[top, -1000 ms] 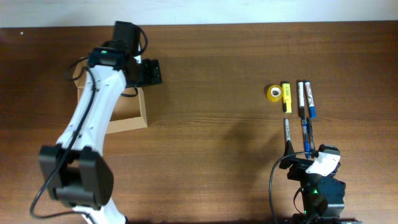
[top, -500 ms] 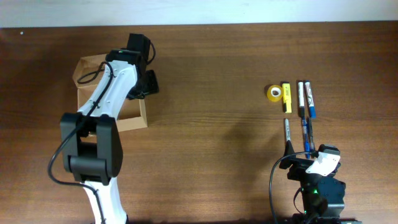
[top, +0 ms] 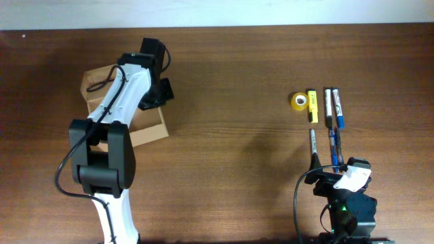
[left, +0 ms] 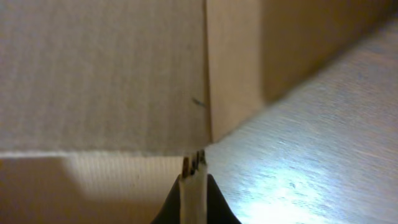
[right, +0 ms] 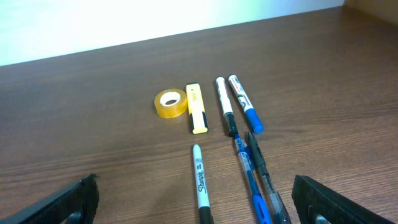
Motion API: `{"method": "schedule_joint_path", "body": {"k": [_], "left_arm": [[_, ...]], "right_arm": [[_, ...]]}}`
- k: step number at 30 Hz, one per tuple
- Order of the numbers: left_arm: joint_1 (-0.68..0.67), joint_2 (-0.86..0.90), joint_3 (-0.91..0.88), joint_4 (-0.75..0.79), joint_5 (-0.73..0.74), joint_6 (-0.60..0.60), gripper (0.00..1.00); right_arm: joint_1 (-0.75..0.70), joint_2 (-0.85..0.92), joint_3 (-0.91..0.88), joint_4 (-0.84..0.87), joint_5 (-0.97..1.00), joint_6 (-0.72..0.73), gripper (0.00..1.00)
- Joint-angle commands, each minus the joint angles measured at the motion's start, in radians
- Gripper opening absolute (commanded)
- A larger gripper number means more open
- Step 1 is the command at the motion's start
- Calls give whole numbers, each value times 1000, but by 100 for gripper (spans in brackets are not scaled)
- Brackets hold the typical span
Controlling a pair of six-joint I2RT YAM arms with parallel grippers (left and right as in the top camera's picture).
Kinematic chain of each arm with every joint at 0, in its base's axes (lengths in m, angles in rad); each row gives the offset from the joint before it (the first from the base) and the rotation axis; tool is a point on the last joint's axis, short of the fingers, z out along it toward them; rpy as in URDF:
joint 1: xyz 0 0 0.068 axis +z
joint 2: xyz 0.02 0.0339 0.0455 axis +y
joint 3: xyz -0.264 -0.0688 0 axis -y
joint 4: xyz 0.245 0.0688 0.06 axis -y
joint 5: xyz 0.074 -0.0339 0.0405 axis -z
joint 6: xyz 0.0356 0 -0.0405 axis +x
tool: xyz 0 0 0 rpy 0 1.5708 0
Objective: Pack container
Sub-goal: 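Push the cardboard box rightward toward the items with the left gripper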
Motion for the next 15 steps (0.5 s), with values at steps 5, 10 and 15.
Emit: {"method": "schedule_joint_path", "body": {"k": [5,10,15], "left_arm": [[-112,2,400,-160,-3,-14,2],[-228,2,607,-205,-38,-28,2],[-358,4,642,-206,-56,-144,2]], "right_arm": [[-8,-8,-6,-1,15,-3,99],[-8,-8,-7,-1,15,-3,99],[-8,-8,-6,-1,15,-3,99]]}}
